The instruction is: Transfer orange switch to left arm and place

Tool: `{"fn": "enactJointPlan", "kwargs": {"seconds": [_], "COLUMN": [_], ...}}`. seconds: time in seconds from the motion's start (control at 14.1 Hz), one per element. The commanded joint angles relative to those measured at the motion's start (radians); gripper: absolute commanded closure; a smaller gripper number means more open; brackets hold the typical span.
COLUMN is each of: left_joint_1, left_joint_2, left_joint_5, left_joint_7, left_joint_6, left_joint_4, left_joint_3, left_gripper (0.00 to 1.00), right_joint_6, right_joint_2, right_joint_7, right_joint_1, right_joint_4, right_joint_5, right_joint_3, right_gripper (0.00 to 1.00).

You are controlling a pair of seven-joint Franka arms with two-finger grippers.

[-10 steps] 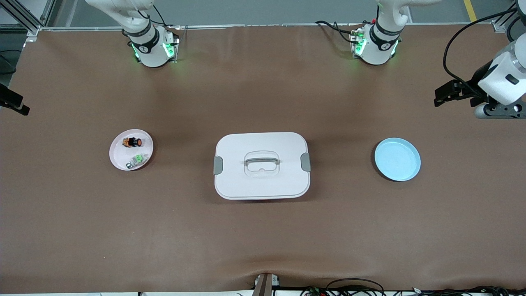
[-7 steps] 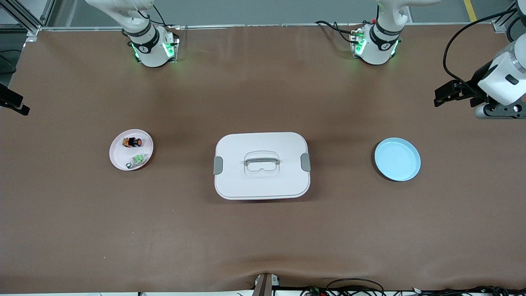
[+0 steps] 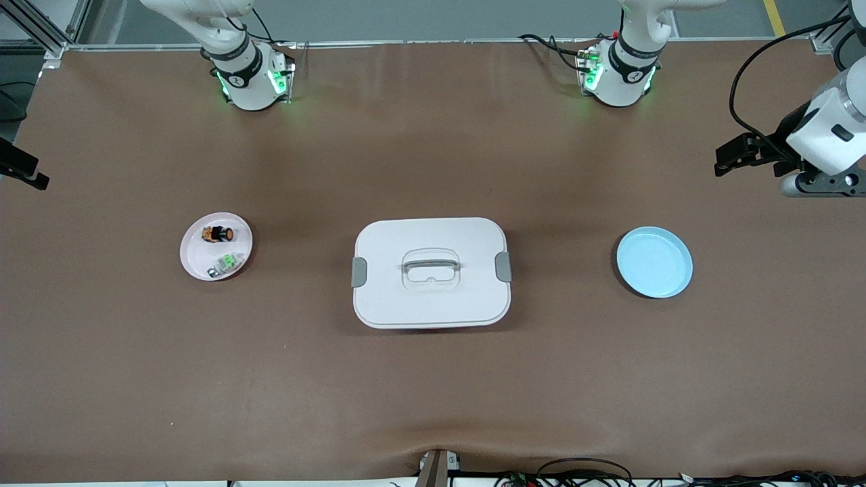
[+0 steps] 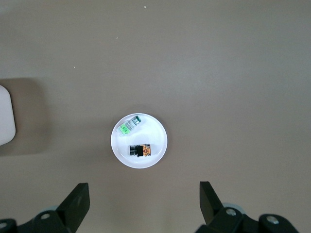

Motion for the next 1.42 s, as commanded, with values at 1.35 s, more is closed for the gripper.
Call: {"fn": "enactJointPlan", "kwargs": {"seconds": [1.35], "left_joint_1": [-0.005], "left_joint_2": [0.022], "left_joint_5": [0.008], "left_joint_7": [0.002], "left_joint_6": [-0.016], "left_joint_4": [0.044], "left_joint_3": [-0.005], "left_gripper": [0.00], "right_joint_6": [0.095], "right_joint_2": [0.260], "right_joint_7": [-0.016], "right_joint_1": [-0.031], "right_joint_4": [0.000], "right_joint_5": [0.001], "right_joint_3": [0.015], "right_gripper": [0.00]}}
